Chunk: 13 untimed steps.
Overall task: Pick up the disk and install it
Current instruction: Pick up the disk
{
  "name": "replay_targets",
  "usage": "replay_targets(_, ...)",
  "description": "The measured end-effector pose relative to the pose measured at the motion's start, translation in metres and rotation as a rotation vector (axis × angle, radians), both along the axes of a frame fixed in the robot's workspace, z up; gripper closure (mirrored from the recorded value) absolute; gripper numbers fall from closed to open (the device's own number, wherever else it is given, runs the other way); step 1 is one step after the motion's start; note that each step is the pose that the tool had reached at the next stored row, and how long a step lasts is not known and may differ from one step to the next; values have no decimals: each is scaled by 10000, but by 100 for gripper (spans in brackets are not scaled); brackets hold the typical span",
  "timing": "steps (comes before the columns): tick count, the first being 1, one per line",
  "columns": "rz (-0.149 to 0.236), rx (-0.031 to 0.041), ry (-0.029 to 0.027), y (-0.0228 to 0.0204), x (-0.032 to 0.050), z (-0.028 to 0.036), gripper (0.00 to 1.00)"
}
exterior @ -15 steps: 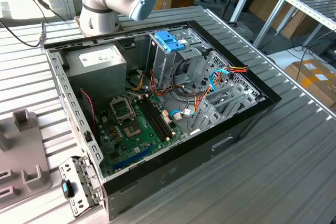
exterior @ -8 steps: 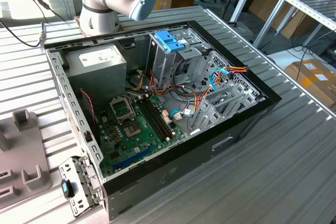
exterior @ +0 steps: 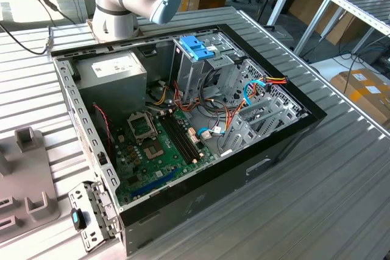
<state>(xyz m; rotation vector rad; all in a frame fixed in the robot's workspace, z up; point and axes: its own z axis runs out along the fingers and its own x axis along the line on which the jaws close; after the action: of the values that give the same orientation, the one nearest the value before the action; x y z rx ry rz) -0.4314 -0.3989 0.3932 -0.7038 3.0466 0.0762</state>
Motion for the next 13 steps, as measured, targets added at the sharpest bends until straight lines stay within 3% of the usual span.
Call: replay_targets(13, 359, 0, 0, 0, 0, 0, 89)
